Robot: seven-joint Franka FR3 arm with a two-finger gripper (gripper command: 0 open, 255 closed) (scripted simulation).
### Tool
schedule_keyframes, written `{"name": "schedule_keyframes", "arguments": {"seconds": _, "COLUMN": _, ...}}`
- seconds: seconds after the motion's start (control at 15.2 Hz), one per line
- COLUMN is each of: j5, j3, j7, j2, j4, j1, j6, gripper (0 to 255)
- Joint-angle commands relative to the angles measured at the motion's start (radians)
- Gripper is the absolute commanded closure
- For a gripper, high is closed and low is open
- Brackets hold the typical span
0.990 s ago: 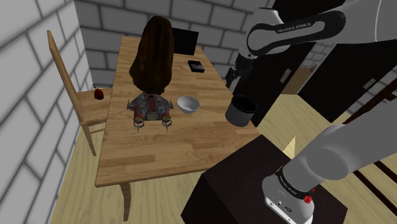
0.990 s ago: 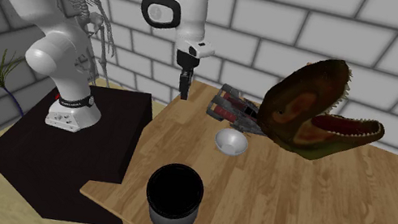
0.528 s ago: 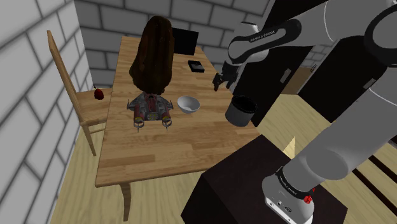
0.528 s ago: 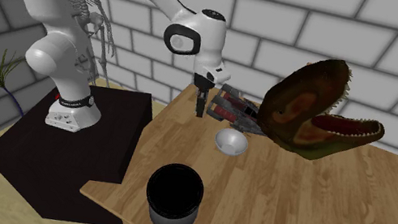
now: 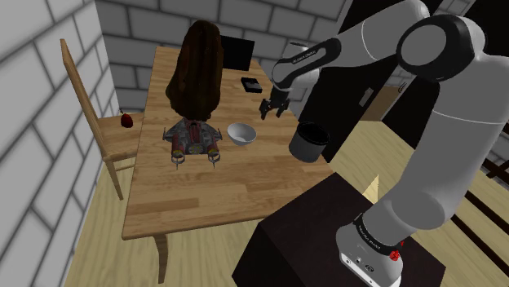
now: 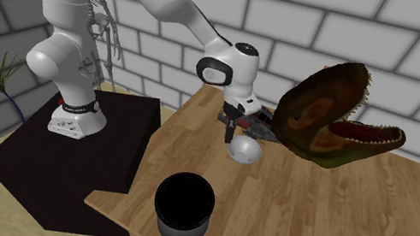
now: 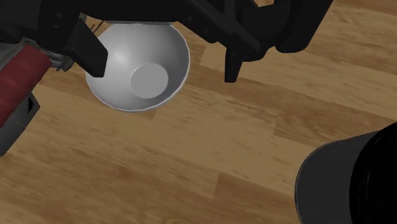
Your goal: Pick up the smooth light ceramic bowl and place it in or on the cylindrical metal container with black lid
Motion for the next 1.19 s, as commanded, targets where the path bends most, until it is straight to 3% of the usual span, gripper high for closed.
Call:
{"name": "schedule_keyframes", "arguments": {"seconds": 0.0, "j5": 0.020, "j3": 0.007, "j7": -0.003, "j2": 0.081, "j4": 0.063, "j1": -0.007, "j6": 0.018, "gripper": 0}}
{"name": "schedule_keyframes", "arguments": {"seconds": 0.46, "j5": 0.068, "j3": 0.030, "j7": -0.004, "j2": 0.366, "j4": 0.355, "j1": -0.043, "j6": 0.011, "gripper": 0}}
{"name": "schedule_keyframes", "arguments": {"seconds": 1.12, "j5": 0.077, "j3": 0.039, "j7": -0.008, "j2": 0.457, "j4": 0.393, "j1": -0.047, "j6": 0.064, "gripper": 0}}
